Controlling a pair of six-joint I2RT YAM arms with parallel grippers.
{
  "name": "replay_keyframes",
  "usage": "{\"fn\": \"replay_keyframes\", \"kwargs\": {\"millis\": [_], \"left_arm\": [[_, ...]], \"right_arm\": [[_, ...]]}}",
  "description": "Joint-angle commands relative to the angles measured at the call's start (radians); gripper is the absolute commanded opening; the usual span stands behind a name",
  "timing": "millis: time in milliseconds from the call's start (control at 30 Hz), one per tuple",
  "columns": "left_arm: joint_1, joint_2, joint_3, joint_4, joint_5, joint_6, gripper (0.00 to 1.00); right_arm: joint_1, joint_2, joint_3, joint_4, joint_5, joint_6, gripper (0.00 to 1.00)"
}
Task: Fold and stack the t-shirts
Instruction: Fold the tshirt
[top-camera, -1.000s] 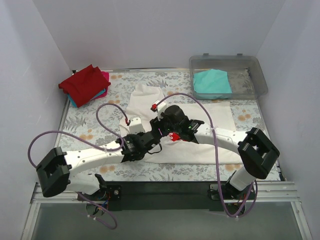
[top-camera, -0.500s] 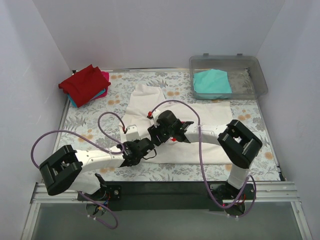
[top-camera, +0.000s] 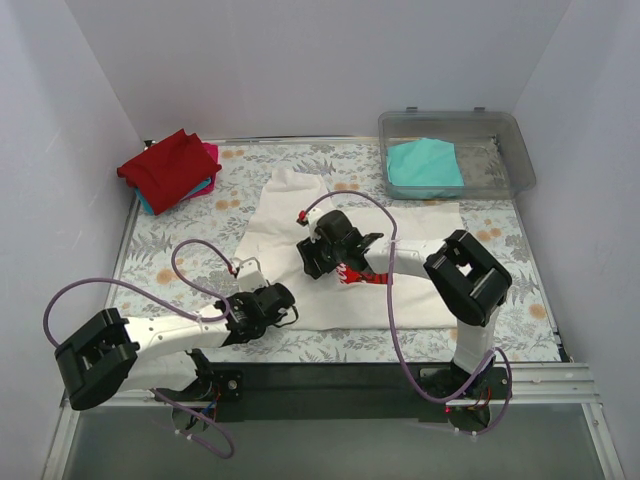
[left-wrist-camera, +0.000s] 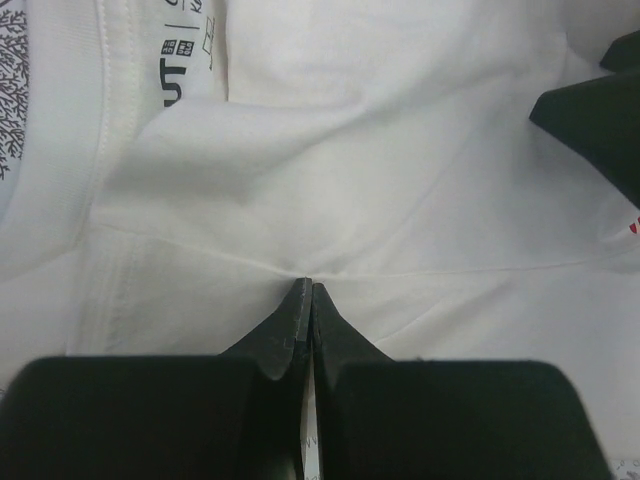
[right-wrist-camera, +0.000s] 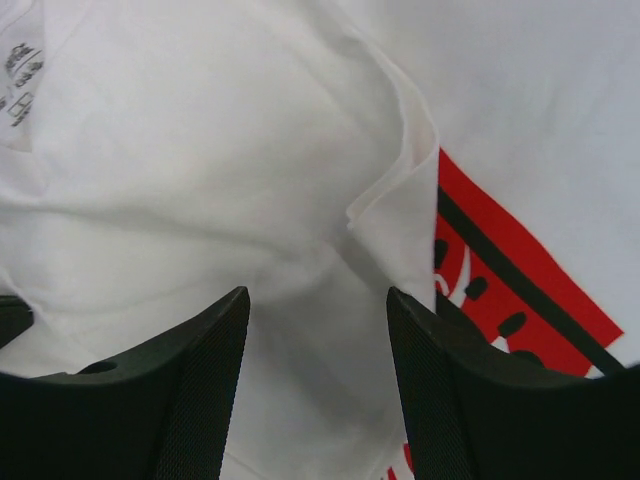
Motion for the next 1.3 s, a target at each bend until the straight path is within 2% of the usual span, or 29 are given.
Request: {"fn": "replay_keyframes", "kwargs": {"millis": [0,133,333,500,667,767,800,933,1267], "left_arm": [[-0.012,-0.002,-0.034,-0.109,0.065,-0.035,0.00],[-0.013,-0.007,-0.034,-0.121,0.069,-0.041,0.00],[-0.013,-0.031,-0.031,-0.140,0.054,-0.046,0.00],[-0.013,-0.035,0.100,-0.152,-0.046,0.044,0.00],[-0.012,0.051,0.213,0.014,-0.080,0.193,0.00],[-0.004,0.145,0.239,0.120,-0.077,0.288,0.00],[0.004,0.174,0.241,0.191,-0.064,0.325,0.00],[0.018,0.335,0.282,0.221,-0.061,0.333,0.00],[0.033,0.309,0.123,0.248,0.015,0.262,0.00]], "right_arm": [[-0.037,0.015,0.033,0.012,0.055,-0.003,0.52],[-0.076,0.007,0.034,0.004,0.151,-0.020,0.52],[-0.092,-0.099,0.025,-0.020,0.216,-0.051,0.52],[-0.092,-0.273,-0.100,-0.055,0.289,-0.026,0.52],[-0.092,-0.436,-0.283,-0.107,0.375,0.052,0.53],[-0.098,-0.482,-0.335,-0.120,0.395,0.087,0.53],[-0.098,-0.484,-0.357,-0.120,0.394,0.095,0.53],[-0.100,-0.461,-0.387,-0.127,0.351,0.115,0.53],[-0.061,-0.378,-0.446,-0.131,0.289,0.178,0.51]]}}
